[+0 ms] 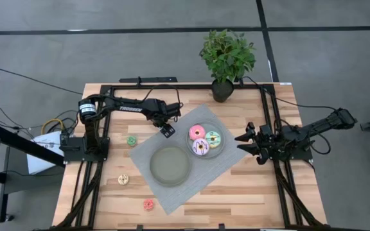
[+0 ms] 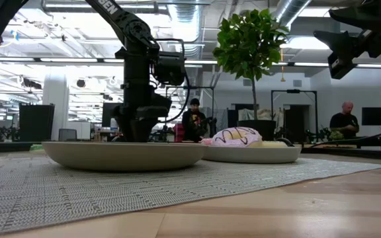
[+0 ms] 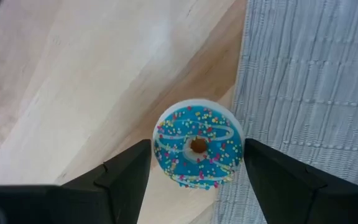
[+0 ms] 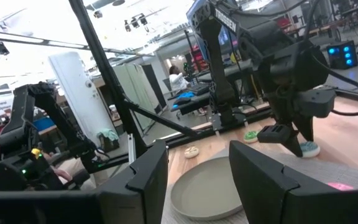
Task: Pick & Place donuts
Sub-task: Put the small blue donut on the dark gray plate
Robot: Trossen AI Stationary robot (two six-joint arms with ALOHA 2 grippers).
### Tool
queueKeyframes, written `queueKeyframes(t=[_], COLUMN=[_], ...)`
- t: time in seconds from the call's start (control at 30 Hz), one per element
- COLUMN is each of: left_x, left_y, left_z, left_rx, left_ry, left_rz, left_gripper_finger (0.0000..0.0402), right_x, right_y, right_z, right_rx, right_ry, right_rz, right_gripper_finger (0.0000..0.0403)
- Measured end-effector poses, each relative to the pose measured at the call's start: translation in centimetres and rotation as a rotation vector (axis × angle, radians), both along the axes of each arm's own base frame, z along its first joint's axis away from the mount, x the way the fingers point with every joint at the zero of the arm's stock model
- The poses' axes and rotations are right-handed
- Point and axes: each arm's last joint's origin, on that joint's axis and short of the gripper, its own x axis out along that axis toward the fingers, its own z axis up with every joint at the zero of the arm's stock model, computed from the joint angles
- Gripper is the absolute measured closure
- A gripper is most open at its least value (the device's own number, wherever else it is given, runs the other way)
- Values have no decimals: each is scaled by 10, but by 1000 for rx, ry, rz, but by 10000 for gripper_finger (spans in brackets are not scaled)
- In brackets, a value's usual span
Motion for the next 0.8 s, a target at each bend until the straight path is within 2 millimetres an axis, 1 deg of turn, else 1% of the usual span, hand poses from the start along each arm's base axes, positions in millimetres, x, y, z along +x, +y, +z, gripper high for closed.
queueKeyframes(t=[0.27,0.4,0.6,0.8], left_x=[0,1,2,2], left_y=[-4,-8,-9,-9], left_z=[0,0,0,0], left_rx=[23,43,47,44], left_ry=[16,22,22,21], left_rz=[0,-13,-15,-15], left_gripper_finger=[154,167,193,204], right_x=[0,0,0,0], right_y=[0,0,0,0], right_z=[0,0,0,0], right_rx=[1,1,3,4], right_ry=[-1,-1,-3,-4], right_rz=[0,0,0,0], right_gripper_finger=[241,242,243,241])
